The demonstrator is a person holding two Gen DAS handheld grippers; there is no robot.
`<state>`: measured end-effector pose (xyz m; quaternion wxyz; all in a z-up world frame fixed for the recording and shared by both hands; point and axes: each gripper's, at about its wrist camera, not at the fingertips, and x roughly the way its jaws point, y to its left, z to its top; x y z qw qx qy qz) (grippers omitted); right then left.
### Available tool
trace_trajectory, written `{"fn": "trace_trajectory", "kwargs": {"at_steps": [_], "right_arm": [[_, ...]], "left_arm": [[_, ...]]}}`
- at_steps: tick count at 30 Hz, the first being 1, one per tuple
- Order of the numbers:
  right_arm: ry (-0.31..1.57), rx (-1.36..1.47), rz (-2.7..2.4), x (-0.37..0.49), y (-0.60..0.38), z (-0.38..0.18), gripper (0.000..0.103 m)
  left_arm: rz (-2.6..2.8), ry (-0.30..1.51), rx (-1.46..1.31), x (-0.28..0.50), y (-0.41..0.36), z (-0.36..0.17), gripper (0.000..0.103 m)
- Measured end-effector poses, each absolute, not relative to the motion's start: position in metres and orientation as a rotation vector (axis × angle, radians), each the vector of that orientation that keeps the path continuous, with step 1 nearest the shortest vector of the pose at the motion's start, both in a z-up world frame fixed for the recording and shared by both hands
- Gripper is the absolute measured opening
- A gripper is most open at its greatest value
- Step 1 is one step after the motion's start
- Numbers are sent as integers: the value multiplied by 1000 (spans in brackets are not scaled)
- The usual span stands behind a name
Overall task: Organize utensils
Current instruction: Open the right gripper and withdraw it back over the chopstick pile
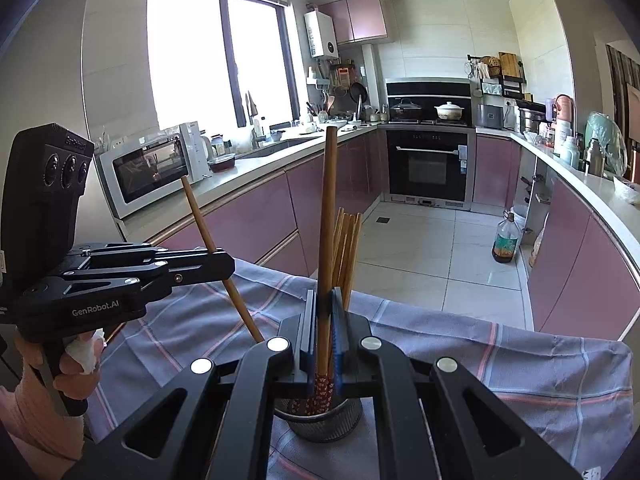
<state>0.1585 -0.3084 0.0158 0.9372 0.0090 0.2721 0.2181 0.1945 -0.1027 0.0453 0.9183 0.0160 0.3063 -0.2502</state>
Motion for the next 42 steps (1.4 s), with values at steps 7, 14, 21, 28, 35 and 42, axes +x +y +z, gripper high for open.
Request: {"fn": "trace_trajectory", "kwargs": {"at_steps": [7, 14, 21, 28, 35, 42], "right_arm": [[625, 11, 435, 172, -306, 2, 6], [650, 24, 420, 179, -303, -6, 7], [635, 38, 420, 174, -306, -6, 8], [626, 49, 432, 165, -306, -10, 18], [597, 54, 467, 150, -302, -7, 26], [556, 27, 534, 123, -292, 1, 28]], "left_arm": [[-517, 671, 66, 204, -112, 39, 7], [-500, 732, 77, 230, -121, 26, 11], [-474, 741, 31, 241, -114, 13, 30], [-455, 713, -6, 227, -95, 5, 34], [-432, 688, -30, 205, -73, -1, 36], [-382, 653, -42, 177, -47, -4, 41]]}}
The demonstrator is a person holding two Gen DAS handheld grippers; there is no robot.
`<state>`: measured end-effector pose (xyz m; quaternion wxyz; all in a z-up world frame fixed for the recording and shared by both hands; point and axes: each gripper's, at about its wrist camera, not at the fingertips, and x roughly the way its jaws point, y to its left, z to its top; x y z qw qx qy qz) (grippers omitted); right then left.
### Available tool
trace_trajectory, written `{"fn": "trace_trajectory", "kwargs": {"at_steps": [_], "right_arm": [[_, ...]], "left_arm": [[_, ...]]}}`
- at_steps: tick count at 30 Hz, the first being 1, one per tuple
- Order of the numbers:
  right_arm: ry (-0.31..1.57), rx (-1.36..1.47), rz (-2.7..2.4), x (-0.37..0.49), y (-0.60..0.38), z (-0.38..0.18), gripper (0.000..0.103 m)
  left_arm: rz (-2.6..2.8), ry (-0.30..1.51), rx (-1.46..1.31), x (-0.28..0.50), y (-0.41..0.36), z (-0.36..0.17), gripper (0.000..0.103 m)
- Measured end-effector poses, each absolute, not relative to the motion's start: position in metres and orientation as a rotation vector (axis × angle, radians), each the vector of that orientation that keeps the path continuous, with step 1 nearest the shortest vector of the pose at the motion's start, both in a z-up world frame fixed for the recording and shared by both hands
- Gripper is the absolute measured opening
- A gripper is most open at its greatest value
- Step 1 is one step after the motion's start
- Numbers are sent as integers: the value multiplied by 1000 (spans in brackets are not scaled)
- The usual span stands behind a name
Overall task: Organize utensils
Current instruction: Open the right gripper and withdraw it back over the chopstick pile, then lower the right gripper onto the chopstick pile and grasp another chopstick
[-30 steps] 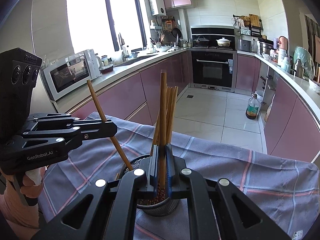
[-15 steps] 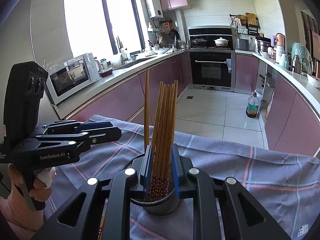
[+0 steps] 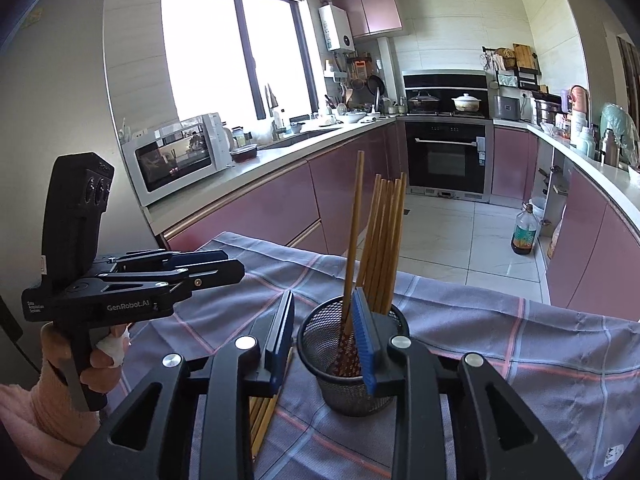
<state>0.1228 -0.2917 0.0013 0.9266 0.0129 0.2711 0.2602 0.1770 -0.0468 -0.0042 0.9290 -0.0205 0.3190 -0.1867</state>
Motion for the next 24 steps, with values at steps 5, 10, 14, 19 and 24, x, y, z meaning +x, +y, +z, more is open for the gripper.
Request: {"fn": "trace_trajectory", "kwargs": {"at_steps": [5, 10, 14, 19, 24], "right_arm": [[576, 1, 567, 112, -280, -8, 29], [606, 12, 588, 108, -274, -21, 32], [645, 30, 607, 105, -268, -34, 34], [711, 11, 614, 103, -256, -57, 35], [770, 11, 616, 104, -245, -75, 35]], "left_arm": [[-341, 652, -43, 158, -34, -14, 43], [-300, 654, -36, 142, -24, -23, 46], [-282, 670, -32, 134, -20, -31, 46], [-269, 694, -20, 129, -22, -40, 46], [-253, 715, -3, 123, -25, -53, 46]]}}
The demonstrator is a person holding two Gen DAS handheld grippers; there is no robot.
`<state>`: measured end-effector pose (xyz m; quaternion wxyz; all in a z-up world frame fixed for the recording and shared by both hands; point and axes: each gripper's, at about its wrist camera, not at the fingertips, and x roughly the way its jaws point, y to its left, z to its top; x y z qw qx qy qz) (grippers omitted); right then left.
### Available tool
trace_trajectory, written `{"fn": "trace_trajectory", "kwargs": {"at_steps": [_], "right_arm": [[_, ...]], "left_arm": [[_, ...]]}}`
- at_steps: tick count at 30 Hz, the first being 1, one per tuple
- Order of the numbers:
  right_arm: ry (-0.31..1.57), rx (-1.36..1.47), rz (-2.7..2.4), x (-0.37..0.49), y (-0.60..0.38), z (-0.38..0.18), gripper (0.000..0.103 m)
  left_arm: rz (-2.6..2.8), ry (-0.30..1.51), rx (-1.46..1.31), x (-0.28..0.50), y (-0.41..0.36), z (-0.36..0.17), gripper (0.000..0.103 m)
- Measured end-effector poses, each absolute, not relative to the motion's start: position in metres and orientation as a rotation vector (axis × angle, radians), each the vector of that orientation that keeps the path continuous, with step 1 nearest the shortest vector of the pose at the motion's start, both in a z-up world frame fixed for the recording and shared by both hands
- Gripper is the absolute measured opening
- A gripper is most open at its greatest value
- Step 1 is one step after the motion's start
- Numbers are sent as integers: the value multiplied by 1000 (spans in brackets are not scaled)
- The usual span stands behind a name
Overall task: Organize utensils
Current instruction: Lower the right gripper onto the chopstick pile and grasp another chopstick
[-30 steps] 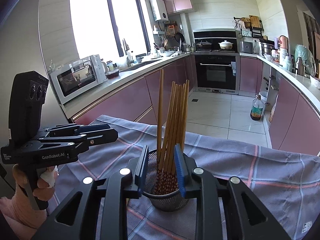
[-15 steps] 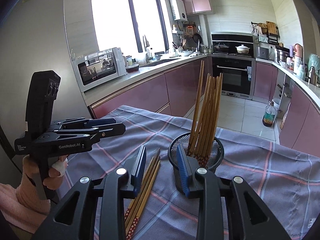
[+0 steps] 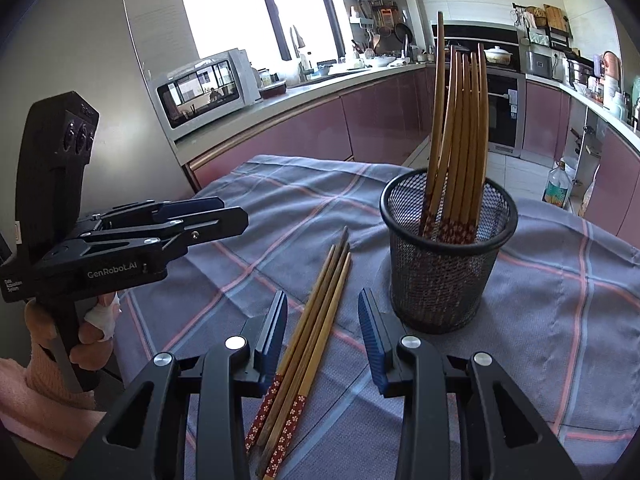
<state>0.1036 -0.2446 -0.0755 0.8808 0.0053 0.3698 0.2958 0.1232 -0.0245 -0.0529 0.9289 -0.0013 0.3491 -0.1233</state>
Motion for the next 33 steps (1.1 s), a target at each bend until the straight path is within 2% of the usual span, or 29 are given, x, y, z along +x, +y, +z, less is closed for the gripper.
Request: {"fn": "trace_trajectory", "kwargs": {"at_steps": [21, 33], "right_arm": [[878, -33, 574, 105, -233, -113, 34], [894, -75, 546, 108, -229, -120, 28]], "left_arm": [[-247, 874, 3, 129, -31, -118, 47], [-265, 906, 15, 133, -39, -131, 47]]}}
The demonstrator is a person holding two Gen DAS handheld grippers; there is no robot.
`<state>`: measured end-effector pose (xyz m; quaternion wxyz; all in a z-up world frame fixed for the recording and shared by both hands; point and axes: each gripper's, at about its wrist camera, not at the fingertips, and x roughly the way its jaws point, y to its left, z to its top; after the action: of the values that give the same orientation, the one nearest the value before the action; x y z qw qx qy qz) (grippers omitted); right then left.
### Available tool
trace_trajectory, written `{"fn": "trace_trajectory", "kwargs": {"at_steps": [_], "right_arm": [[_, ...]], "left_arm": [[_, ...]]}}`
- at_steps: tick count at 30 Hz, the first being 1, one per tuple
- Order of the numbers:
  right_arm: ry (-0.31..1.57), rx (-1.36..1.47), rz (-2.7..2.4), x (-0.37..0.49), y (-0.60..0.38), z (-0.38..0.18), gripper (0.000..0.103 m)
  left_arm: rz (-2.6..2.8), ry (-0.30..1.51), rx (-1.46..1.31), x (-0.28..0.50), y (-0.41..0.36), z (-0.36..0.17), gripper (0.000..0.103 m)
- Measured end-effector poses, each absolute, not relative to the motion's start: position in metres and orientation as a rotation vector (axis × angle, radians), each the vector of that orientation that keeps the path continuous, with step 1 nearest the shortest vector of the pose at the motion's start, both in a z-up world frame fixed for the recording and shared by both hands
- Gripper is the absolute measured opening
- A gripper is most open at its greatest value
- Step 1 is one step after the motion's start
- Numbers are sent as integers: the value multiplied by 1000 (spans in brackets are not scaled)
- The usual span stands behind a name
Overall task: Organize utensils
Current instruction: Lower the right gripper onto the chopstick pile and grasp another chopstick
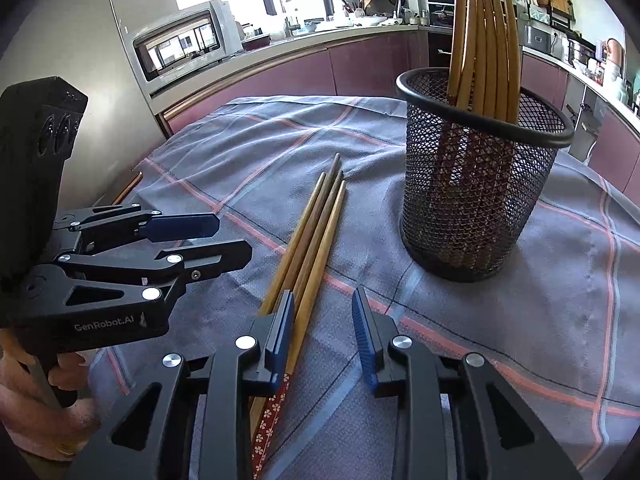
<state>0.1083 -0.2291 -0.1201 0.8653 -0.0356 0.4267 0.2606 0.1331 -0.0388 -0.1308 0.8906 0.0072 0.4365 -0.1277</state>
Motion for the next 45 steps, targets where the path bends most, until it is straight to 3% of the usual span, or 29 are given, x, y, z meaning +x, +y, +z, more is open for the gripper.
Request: {"fn": "trace_trajectory", "kwargs": {"at_steps": [23, 34, 45], "right_arm": [[910, -58, 543, 110, -234, -122, 25], [908, -69, 536, 112, -232, -121, 25], [904, -94, 519, 125, -219, -121, 23]], "left_arm": [[-316, 948, 39, 147, -61, -142, 48], [-321, 970, 84, 144, -55, -141, 34], [-306, 971, 75, 160, -54, -143, 33]]}}
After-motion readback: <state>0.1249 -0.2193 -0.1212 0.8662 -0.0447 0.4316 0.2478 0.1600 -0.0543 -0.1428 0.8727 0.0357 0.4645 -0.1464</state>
